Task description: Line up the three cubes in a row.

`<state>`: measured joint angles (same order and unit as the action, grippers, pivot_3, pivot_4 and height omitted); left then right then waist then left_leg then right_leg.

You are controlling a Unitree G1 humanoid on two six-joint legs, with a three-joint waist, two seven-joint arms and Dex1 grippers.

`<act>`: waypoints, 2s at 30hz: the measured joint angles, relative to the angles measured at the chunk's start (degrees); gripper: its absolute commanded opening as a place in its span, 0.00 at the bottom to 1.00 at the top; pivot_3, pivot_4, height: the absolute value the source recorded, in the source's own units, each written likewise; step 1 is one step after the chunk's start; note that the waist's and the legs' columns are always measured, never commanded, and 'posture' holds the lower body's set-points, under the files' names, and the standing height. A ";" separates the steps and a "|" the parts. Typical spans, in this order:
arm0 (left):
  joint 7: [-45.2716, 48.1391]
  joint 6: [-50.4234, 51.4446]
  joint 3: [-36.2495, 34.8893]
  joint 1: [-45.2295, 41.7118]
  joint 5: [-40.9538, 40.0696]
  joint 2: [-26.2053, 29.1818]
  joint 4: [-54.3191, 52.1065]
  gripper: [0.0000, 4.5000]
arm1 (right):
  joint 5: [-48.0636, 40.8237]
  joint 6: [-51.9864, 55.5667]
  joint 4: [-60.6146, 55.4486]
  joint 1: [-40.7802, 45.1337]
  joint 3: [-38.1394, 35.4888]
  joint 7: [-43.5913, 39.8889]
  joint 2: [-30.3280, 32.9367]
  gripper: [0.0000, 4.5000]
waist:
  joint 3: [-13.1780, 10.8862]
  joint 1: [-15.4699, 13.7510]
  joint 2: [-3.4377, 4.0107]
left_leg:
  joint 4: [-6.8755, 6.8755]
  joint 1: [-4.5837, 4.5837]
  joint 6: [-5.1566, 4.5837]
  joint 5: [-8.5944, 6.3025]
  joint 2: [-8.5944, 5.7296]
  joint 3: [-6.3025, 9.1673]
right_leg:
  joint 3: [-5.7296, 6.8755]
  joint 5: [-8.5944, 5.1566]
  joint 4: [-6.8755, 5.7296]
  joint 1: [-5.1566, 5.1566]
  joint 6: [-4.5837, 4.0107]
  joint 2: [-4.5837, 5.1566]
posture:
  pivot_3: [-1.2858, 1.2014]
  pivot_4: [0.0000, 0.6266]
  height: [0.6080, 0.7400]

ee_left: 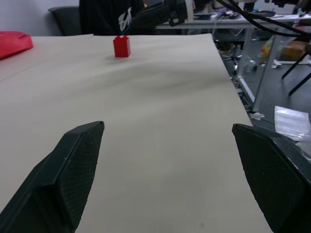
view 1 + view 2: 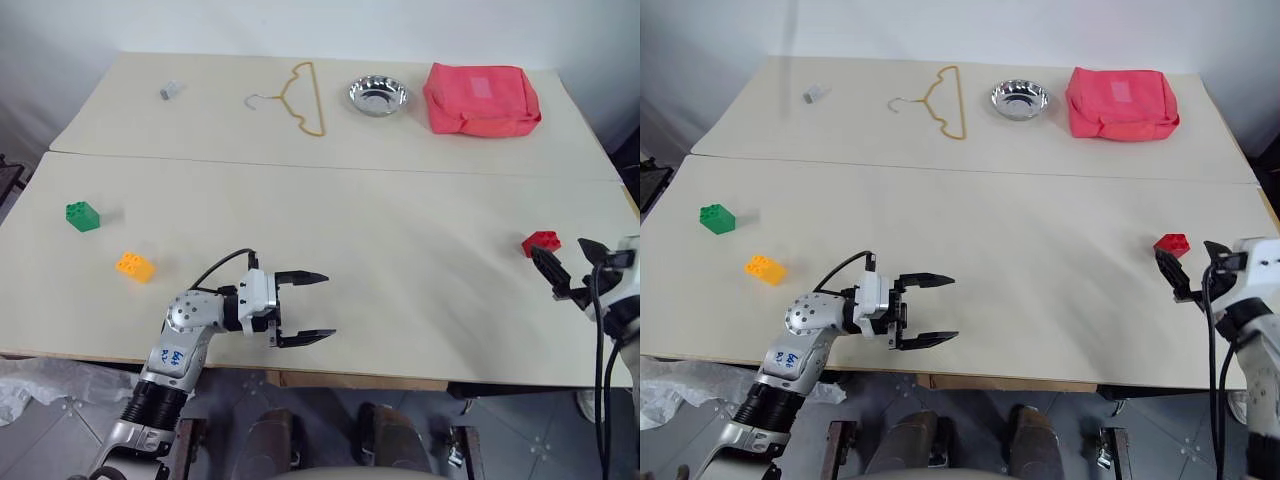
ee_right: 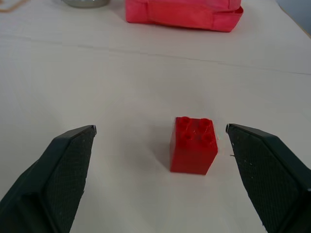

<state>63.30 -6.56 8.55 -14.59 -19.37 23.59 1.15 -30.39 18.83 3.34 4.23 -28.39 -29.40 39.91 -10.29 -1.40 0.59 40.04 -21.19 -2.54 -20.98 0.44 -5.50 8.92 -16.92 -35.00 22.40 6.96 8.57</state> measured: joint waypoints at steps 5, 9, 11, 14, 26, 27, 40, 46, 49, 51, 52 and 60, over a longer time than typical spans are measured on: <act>-1.36 0.07 0.17 0.59 0.48 -0.11 -1.19 1.00 | 3.93 1.37 11.15 8.54 3.30 0.05 0.45 1.00 | 0.00 0.12 0.00 | -0.01 -0.01 0.00 0.00 0.01 -0.01 | 0.02 0.00 0.00 0.01 0.00 -0.01 | 0.52 0.24 1.00; -1.98 0.12 0.40 1.77 0.66 -0.03 -2.61 1.00 | 6.48 1.17 17.90 12.15 5.09 -1.27 0.56 0.96 | 0.00 0.10 0.01 | -0.01 -0.02 0.00 0.00 0.02 0.00 | 0.03 0.00 0.00 0.01 0.00 -0.02 | 0.52 0.24 1.00; -2.45 0.13 0.38 1.76 0.81 0.08 -2.71 1.00 | 7.06 1.03 19.76 13.52 5.63 -2.10 0.56 0.86 | 0.00 0.16 0.01 | -0.01 -0.01 0.00 0.00 0.02 -0.02 | 0.02 0.00 -0.01 0.01 0.00 -0.01 | 0.52 0.24 1.00; -2.98 0.13 0.35 1.76 0.97 0.24 -2.73 1.00 | 8.02 0.01 21.34 14.87 5.92 -3.35 0.56 0.65 | 0.00 0.15 0.01 | -0.01 -0.01 0.00 0.00 0.02 -0.01 | 0.02 0.00 0.00 0.01 0.00 -0.02 | 0.52 0.24 1.00; -5.19 1.11 -3.72 3.15 -0.01 2.33 -2.97 1.00 | 3.76 1.52 14.28 19.97 12.40 -26.30 5.17 0.33 | -0.20 1.04 0.36 | -0.01 -0.01 0.01 0.01 0.10 -0.02 | 0.01 0.00 -0.02 0.05 0.00 -0.06 | 0.52 0.24 1.00; -5.20 1.22 -4.20 3.40 -0.16 2.51 -2.99 1.00 | 2.96 1.56 12.29 21.68 13.94 -30.49 6.00 0.33 | -0.21 1.32 0.36 | -0.01 0.00 0.01 0.01 0.13 0.00 | 0.02 0.00 -0.01 0.04 0.00 -0.08 | 0.52 0.24 1.00; -6.70 2.28 -6.03 7.26 -0.55 3.83 -5.67 1.00 | 13.41 -11.45 25.87 39.70 38.21 -57.42 -0.37 0.33 | -0.23 1.00 0.21 | 0.02 -0.12 0.01 0.00 -0.04 0.14 | 0.16 0.01 0.07 0.00 0.02 0.04 | 0.52 0.24 1.00; -8.08 2.97 -6.65 9.06 -0.57 4.54 -7.95 1.00 | 14.94 -19.68 34.35 39.73 38.36 -59.00 -1.19 0.33 | -0.24 1.61 0.21 | 0.02 -0.09 0.01 0.00 0.02 0.11 | 0.15 0.01 0.05 0.01 0.02 0.00 | 0.52 0.24 1.00; -8.30 3.48 -7.80 10.39 -0.71 5.78 -9.62 1.00 | 12.61 -23.66 36.64 38.17 38.05 -59.34 0.37 0.33 | -0.24 1.57 0.21 | 0.01 -0.09 0.02 0.00 0.04 0.13 | 0.16 0.01 0.06 0.01 0.02 -0.01 | 0.52 0.24 1.00; -8.34 3.89 -8.66 10.64 -0.76 6.40 -9.65 1.00 | 11.91 -24.90 37.61 37.05 38.25 -59.41 0.98 0.33 | -0.24 1.58 0.21 | 0.03 -0.09 0.01 0.00 0.04 0.10 | 0.14 0.01 0.06 0.00 0.02 0.00 | 0.52 0.24 1.00; -8.36 4.01 -8.73 10.61 -0.81 6.44 -9.66 1.00 | 11.76 -25.13 37.67 36.85 38.59 -59.42 0.98 0.33 | -0.24 1.61 0.21 | 0.04 -0.08 0.01 0.00 0.04 0.09 | 0.13 0.01 0.05 0.00 0.02 0.00 | 0.52 0.24 1.00; -7.78 4.92 -8.60 9.96 -1.08 6.66 -9.75 1.00 | 10.34 -29.04 39.00 37.69 41.75 -59.52 1.68 0.33 | -0.25 1.55 0.22 | 0.04 -0.07 0.02 0.00 0.06 0.09 | 0.13 0.01 0.03 0.01 0.01 -0.01 | 0.52 0.24 1.00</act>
<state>55.52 -1.64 -0.05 -4.63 -20.45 30.25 -8.60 -20.05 -10.20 42.34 41.92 13.36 -88.92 41.58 -10.53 0.15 0.81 40.08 -21.27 -2.52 -20.98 0.51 -5.40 9.05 -16.91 -34.96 22.41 6.97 8.56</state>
